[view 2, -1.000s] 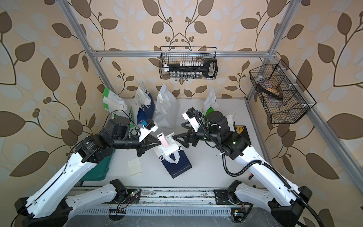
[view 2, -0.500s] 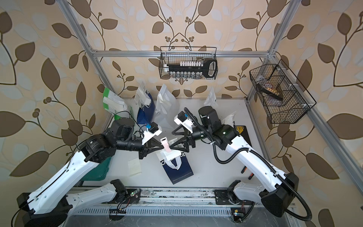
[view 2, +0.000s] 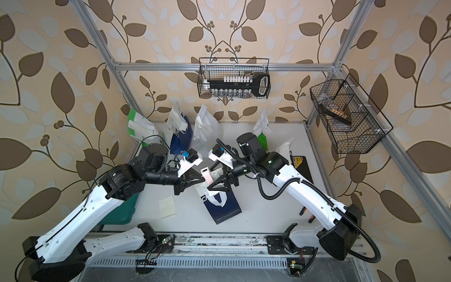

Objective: Staple the receipts to the bags
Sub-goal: Staple the receipt to the takeout bag.

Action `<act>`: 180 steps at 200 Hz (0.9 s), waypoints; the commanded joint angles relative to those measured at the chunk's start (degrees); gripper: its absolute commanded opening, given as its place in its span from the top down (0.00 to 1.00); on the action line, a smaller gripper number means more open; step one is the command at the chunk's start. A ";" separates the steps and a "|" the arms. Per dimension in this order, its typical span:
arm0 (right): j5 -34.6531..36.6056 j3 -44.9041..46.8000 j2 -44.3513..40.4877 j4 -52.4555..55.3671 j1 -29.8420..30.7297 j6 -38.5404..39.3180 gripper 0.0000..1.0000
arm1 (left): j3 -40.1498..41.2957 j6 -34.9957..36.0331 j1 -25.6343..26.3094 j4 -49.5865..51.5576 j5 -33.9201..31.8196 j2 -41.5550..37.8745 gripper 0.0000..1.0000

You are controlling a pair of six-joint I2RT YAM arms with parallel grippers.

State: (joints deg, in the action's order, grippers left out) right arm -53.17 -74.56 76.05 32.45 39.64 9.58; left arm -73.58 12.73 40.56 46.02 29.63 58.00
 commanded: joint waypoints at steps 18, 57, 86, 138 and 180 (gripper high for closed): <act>-0.33 -2.25 1.27 0.44 0.09 1.65 0.20 | -2.26 -0.96 0.40 -3.47 0.92 0.23 1.00; -1.20 -2.48 1.84 -0.15 0.00 1.47 0.82 | -1.97 -1.47 0.40 -4.65 1.75 0.36 1.00; -1.45 -1.63 1.65 -1.68 0.00 1.31 1.00 | -1.98 -1.58 0.42 -5.15 2.16 0.28 1.00; 3.54 -1.46 0.49 -5.00 -0.70 -2.80 0.35 | -2.01 -1.82 0.41 -4.97 0.79 -0.41 1.00; 12.47 1.07 -5.99 -10.59 -2.04 -6.58 0.18 | -0.77 -3.76 0.41 -5.84 -3.04 -1.44 1.00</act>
State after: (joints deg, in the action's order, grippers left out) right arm -47.66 -75.09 75.26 28.01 38.79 6.09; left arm -73.65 10.66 40.53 43.16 27.79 58.41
